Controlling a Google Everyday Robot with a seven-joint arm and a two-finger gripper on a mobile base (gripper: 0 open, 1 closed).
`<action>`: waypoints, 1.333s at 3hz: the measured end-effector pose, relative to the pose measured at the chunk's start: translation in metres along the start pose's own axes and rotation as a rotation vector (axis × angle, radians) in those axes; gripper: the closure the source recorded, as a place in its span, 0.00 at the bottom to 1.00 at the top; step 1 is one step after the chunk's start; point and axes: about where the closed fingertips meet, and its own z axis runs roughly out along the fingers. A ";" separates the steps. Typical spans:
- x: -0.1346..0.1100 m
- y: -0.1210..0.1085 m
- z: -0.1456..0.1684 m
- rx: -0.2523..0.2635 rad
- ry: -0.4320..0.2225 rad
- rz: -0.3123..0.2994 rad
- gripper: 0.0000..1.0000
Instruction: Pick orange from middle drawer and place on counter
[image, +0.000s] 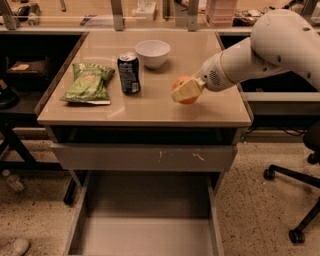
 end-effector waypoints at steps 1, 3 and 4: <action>0.004 -0.019 0.014 -0.028 0.015 0.030 1.00; 0.005 -0.046 0.033 -0.081 0.045 0.077 1.00; 0.012 -0.050 0.040 -0.105 0.072 0.093 1.00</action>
Offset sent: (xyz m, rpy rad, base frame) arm 0.0590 -0.0208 -0.0265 0.0389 0.1140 -0.0068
